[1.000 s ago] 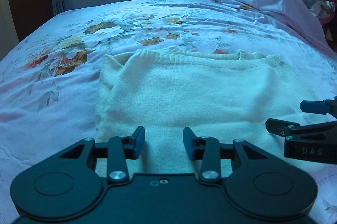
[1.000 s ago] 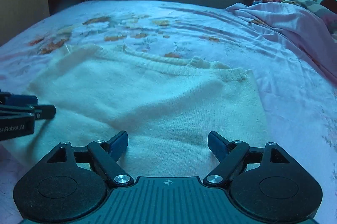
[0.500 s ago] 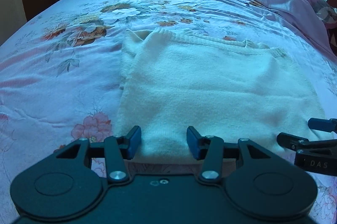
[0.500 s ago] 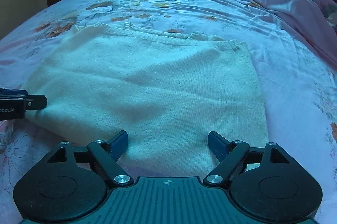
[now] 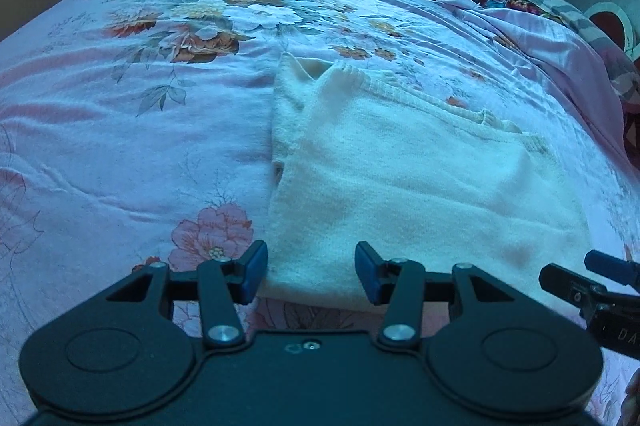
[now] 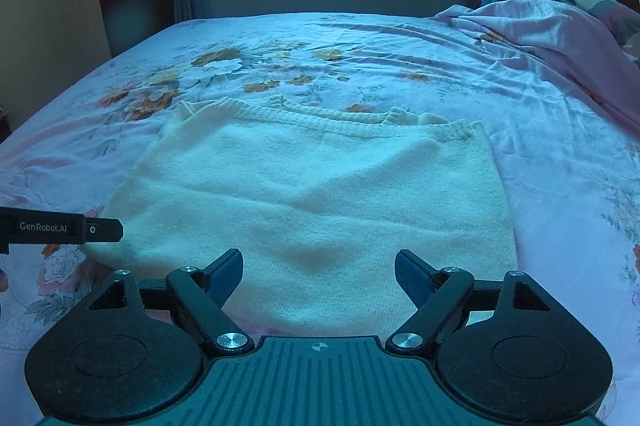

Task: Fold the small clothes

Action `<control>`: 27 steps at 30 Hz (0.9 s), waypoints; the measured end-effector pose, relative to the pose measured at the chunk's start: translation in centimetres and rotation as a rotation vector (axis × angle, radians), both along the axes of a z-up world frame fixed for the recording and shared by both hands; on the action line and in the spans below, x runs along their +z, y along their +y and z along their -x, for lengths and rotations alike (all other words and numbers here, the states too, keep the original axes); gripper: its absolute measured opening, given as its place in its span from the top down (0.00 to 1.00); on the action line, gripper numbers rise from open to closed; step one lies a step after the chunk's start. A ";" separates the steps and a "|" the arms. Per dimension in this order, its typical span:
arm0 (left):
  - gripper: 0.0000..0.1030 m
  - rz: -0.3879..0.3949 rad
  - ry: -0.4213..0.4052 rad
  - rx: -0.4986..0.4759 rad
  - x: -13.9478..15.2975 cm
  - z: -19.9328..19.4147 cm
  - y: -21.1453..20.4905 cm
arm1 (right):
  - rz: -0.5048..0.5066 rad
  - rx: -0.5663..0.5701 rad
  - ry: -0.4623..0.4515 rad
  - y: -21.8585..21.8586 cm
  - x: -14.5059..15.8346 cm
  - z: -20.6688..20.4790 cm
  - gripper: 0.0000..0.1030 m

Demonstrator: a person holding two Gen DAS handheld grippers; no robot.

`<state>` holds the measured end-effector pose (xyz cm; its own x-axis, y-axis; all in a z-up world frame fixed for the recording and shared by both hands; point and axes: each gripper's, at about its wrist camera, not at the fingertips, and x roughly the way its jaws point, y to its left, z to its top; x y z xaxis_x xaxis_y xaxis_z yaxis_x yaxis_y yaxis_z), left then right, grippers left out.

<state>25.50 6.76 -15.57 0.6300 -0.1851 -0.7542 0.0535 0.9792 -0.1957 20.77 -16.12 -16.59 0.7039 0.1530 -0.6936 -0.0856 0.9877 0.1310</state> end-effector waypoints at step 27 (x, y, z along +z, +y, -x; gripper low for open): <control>0.62 0.061 -0.114 -0.070 1.5 -0.9 -0.4 | -0.012 0.003 0.010 0.7 -2.3 -2.5 0.20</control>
